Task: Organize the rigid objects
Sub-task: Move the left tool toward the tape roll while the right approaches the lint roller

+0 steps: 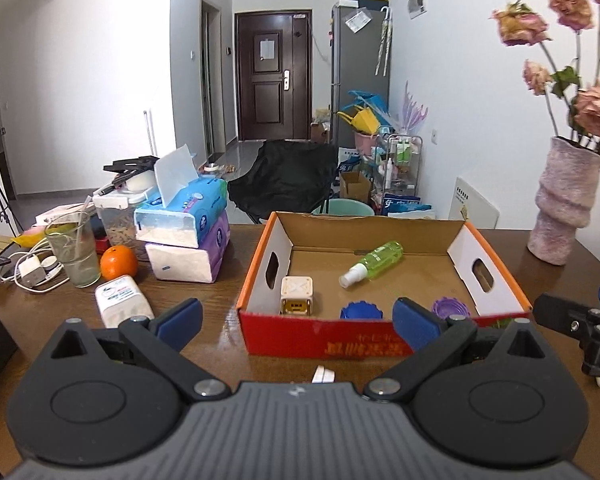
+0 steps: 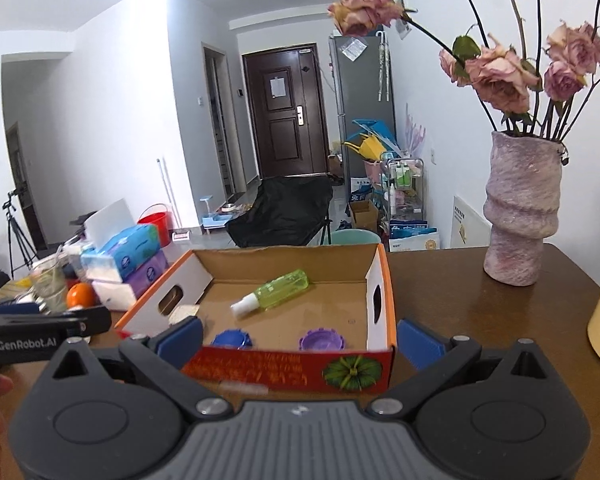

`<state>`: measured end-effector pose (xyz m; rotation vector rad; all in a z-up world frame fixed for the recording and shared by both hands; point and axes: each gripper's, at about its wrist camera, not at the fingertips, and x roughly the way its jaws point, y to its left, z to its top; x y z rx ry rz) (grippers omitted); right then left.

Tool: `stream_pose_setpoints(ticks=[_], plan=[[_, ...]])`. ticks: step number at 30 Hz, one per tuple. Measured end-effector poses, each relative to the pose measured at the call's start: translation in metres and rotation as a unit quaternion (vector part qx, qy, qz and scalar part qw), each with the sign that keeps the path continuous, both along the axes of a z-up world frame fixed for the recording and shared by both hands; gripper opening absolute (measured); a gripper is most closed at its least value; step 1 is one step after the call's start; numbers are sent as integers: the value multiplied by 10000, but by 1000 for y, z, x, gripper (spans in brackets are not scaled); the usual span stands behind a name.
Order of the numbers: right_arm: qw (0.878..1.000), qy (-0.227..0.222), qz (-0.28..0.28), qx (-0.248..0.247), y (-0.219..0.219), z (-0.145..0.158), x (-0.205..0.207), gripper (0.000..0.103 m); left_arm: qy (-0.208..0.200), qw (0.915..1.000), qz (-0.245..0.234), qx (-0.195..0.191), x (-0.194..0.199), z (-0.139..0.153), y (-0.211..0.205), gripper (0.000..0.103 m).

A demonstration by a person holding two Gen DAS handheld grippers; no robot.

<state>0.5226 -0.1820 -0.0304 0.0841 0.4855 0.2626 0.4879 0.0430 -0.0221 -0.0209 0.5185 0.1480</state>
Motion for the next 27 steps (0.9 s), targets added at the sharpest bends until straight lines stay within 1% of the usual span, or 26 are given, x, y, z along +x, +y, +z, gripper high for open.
stream_pose_setpoints(ticks=[3, 7, 10, 14, 17, 24, 27], plan=[[9999, -64, 77, -27, -1, 1, -23, 103, -35, 10000, -27, 40, -22, 1, -1, 103], [9998, -60, 176, -47, -1, 1, -52, 103, -58, 10000, -32, -16, -50, 2, 2, 103], [9996, -82, 201, -159, -1, 2, -72, 103, -107, 9999, 8, -15, -72, 3, 6, 103], [9994, -142, 140, -287, 1, 5, -101, 103, -199, 9998, 52, -51, -101, 4, 13, 103], [9991, -114, 70, -405, 2, 4, -119, 103, -187, 9998, 82, -50, -120, 4, 17, 103], [9988, -46, -19, -489, -2, -4, -148, 103, -218, 9997, 124, 84, -158, -4, 25, 103], [9987, 19, -54, -513, -4, -9, -156, 103, -179, 9997, 182, 51, -169, -11, 29, 103]])
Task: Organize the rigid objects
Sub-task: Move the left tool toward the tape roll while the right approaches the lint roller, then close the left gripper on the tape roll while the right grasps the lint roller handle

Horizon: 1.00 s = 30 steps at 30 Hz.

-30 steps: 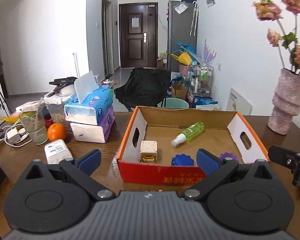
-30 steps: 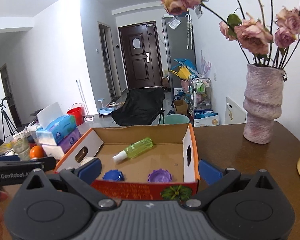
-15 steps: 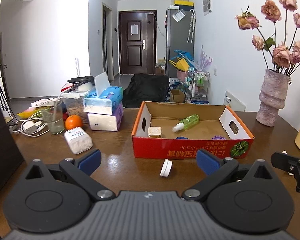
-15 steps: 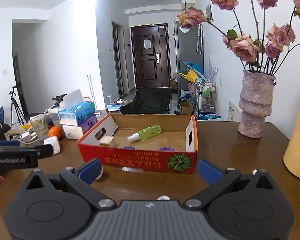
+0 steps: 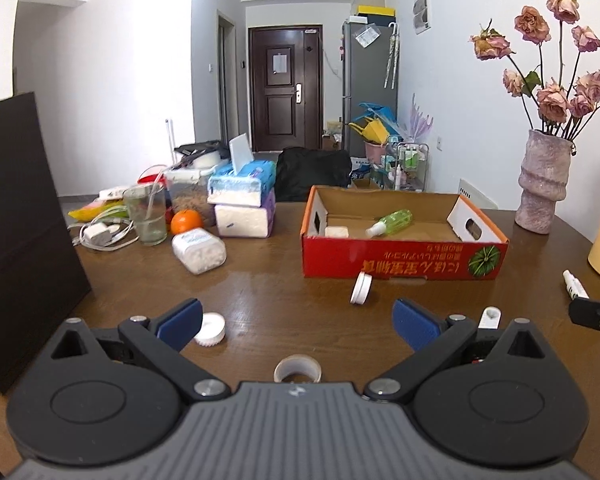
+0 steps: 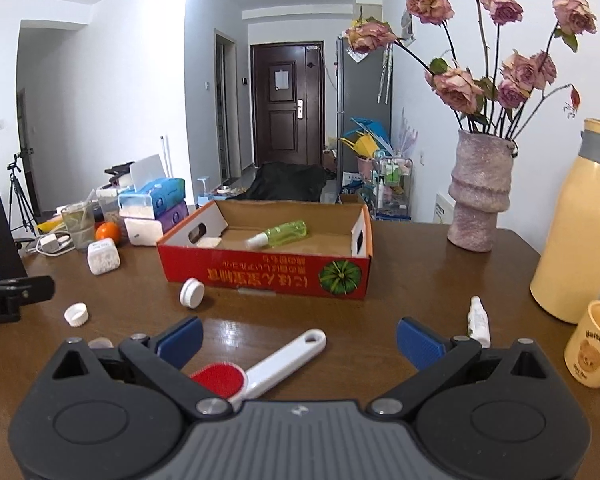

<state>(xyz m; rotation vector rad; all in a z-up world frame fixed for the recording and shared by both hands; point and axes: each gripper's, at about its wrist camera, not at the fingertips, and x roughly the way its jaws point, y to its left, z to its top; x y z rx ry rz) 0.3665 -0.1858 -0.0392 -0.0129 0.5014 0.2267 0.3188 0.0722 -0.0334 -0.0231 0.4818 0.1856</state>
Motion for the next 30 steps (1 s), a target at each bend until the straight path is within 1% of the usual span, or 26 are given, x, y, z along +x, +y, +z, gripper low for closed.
stream_pose_setpoints(ticks=[3, 7, 11, 15, 23, 30], plan=[[10000, 54, -20, -23, -2, -5, -8, 103, 105, 9999, 98, -61, -8, -8, 5, 103], [9999, 83, -93, -116, -4, -13, -16, 103, 209, 9993, 160, -274, -17, -15, 15, 103], [9997, 210, -132, -80, -8, -19, -18, 103, 258, 9992, 243, -195, -23, -22, 24, 103], [9994, 297, -158, -47, -7, -25, -13, 103, 296, 9991, 242, -204, -25, -30, 31, 103], [9984, 549, -16, -163, 15, -40, 0, 103, 413, 9987, 175, -228, -22, -44, 39, 103], [9962, 807, 115, -301, 44, -51, 19, 103, 530, 9980, 200, -283, -17, -54, 49, 103]])
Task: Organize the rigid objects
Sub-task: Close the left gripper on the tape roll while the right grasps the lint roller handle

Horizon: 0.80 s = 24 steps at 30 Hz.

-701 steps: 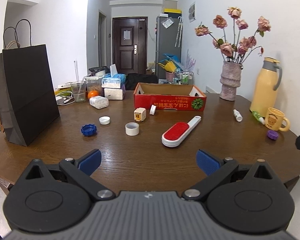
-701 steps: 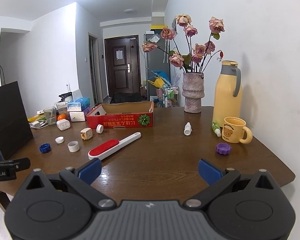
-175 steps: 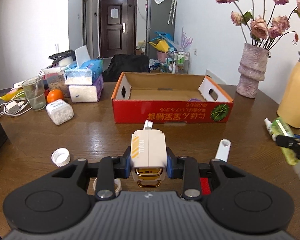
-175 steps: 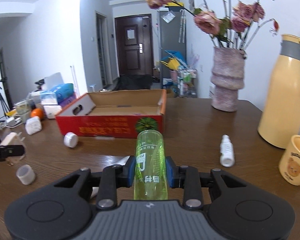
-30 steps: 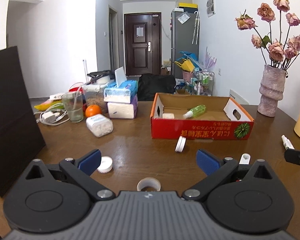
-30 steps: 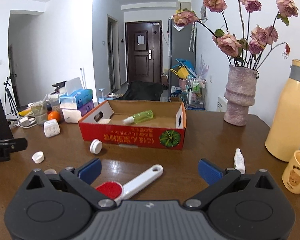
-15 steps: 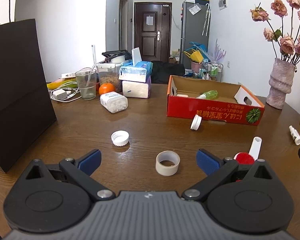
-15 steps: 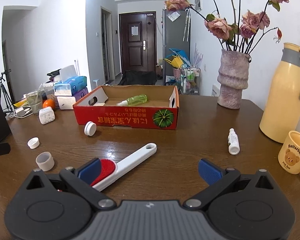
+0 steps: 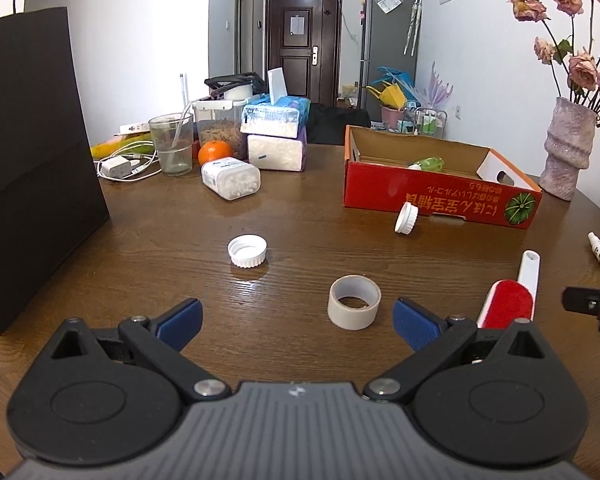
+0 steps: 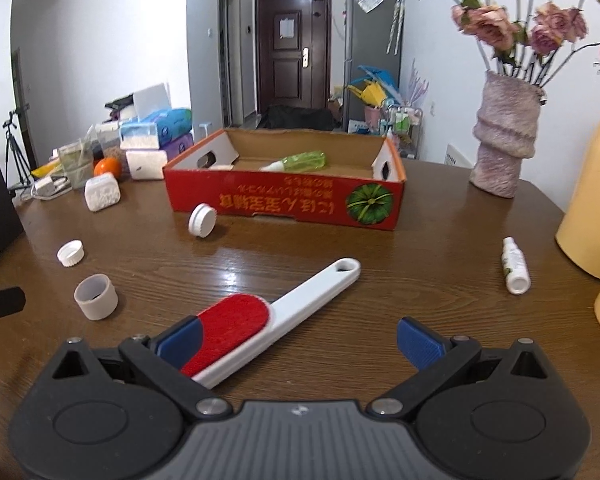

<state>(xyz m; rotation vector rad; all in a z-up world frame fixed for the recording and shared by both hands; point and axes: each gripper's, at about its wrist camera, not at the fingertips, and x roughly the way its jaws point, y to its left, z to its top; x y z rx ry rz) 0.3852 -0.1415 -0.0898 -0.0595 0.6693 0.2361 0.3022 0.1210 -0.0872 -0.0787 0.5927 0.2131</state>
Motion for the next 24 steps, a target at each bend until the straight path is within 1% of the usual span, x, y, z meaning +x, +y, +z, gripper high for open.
stream_pose_setpoints(ticks=[4, 8, 13, 17, 21, 24], plan=[[9997, 156, 147, -104, 23, -6, 12, 103, 14, 10000, 51, -36, 0, -3, 7, 103], [9988, 419, 159, -201, 46, -17, 29, 103, 30, 10000, 78, -50, 0, -5, 13, 103], [9970, 681, -114, -359, 68, -31, 49, 103, 72, 9999, 87, -63, 1, -8, 16, 103], [9946, 785, -257, -627, 81, -43, 61, 103, 84, 9999, 53, -72, 3, -9, 16, 103], [9931, 996, -231, -569, 76, -54, 66, 102, 108, 9999, 16, -52, 6, -10, 16, 103], [9935, 1044, -269, -361, 59, -58, 65, 103, 132, 9999, -19, -14, 10, -11, 16, 103]])
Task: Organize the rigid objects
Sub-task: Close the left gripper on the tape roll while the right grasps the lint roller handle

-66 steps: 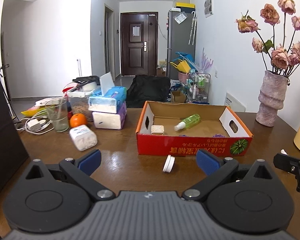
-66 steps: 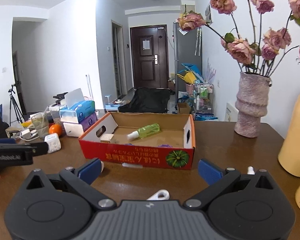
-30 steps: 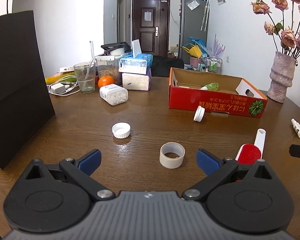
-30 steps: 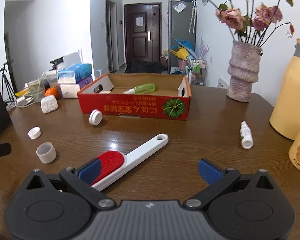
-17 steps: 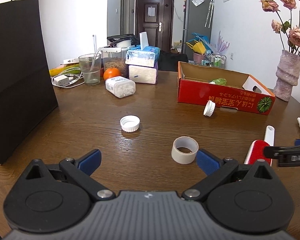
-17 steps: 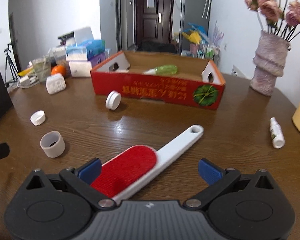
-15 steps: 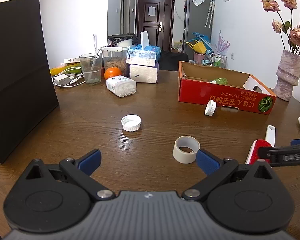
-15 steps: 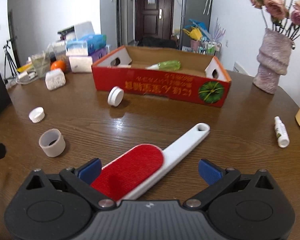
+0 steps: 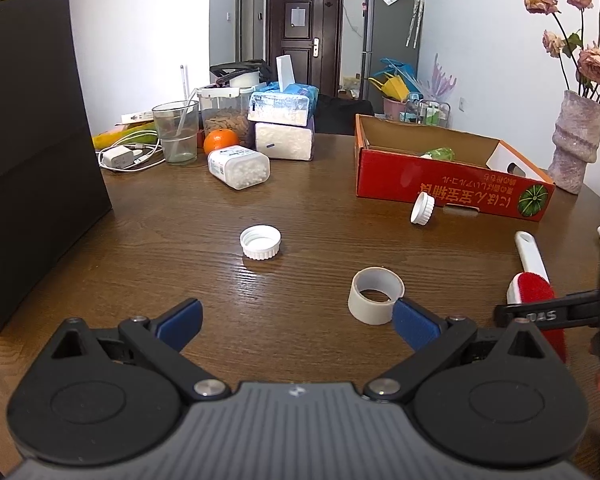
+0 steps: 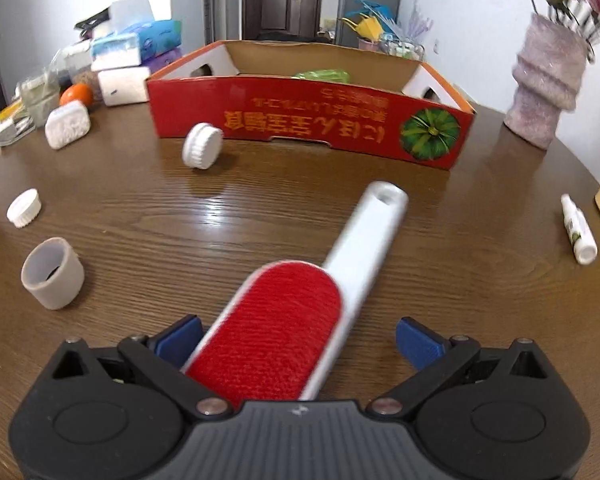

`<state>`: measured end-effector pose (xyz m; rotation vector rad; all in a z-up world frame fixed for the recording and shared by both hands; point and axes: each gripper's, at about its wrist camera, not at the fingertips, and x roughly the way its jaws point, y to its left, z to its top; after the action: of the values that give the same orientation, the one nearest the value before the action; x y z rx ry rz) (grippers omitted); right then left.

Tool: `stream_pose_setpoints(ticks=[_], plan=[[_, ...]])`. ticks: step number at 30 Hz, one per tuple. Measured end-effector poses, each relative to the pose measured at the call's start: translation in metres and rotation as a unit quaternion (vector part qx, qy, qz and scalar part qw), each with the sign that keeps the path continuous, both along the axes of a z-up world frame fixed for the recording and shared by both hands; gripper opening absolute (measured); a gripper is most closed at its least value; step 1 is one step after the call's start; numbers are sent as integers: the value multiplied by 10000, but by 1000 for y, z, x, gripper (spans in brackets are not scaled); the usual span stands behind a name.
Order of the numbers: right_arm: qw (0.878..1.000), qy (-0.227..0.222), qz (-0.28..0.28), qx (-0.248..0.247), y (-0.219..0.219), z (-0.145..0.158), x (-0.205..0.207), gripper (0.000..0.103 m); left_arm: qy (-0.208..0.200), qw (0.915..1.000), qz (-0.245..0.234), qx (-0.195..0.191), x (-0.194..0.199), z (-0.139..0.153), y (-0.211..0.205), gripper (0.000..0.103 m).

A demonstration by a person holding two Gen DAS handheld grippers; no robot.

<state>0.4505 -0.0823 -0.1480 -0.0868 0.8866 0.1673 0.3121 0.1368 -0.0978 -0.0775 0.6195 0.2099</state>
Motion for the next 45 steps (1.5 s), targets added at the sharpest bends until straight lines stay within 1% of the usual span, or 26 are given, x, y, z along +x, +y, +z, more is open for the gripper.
stream_pose_setpoints(ticks=[2, 3, 4, 5, 6, 7, 8, 13, 17, 23, 29, 34, 37, 39, 41, 42, 43, 44, 45], plan=[[9998, 56, -17, 171, -13, -2, 1, 101, 27, 10000, -16, 19, 4, -2, -1, 103], [9999, 1, 11, 166, -18, -2, 0, 99, 38, 10000, -37, 29, 6, -2, -2, 103], [9997, -46, 57, 214, -22, -2, -1, 95, 51, 10000, -59, 29, 8, -3, -3, 103], [9997, -104, 109, 214, -25, -1, -2, 87, 69, 9999, -84, 33, 10, -4, -5, 103], [9994, -167, 181, 245, -28, -1, -4, 82, 93, 9999, -114, 54, 14, -5, -7, 103], [9990, -235, 263, 279, -30, 0, -6, 67, 119, 9998, -143, 78, 17, -6, -9, 103], [9985, -305, 334, 299, -32, 2, -8, 56, 143, 9997, -190, 111, 21, -7, -12, 103], [9969, -457, 477, 429, -39, 2, -13, 55, 246, 9989, -356, 190, 35, -10, -23, 103], [9960, -537, 473, 539, -42, 1, -15, 55, 362, 9984, -393, 203, 48, -13, -30, 103], [9937, -578, 419, 866, -54, 1, -17, 54, 549, 9979, -329, 132, 66, -22, -37, 103], [9929, -635, 347, 946, -62, 2, -20, 54, 638, 9976, -223, 115, 78, -30, -40, 103], [9920, -738, 266, 990, -71, 5, -23, 54, 728, 9972, -95, 122, 85, -38, -41, 100], [9917, -788, 224, 987, -75, 7, -23, 54, 789, 9968, -57, 82, 89, -43, -40, 93], [9914, -818, 218, 994, -76, 9, -23, 54, 789, 9968, -58, 70, 90, -45, -40, 91], [9911, -850, 219, 999, -77, 11, -24, 54, 770, 9970, -93, 49, 90, -45, -40, 87], [9910, -867, 219, 1000, -77, 11, -24, 54, 768, 9970, -108, 6, 91, -46, -39, 82], [9908, -882, 221, 1004, -78, 12, -25, 54, 773, 9969, -126, -22, 91, -46, -39, 71], [9906, -899, 224, 1009, -78, 13, -25, 54, 784, 9968, -160, -43, 91, -47, -39, 62], [9904, -912, 227, 1013, -78, 14, -26, 54, 804, 9965, -206, -80, 92, -47, -39, 44]])
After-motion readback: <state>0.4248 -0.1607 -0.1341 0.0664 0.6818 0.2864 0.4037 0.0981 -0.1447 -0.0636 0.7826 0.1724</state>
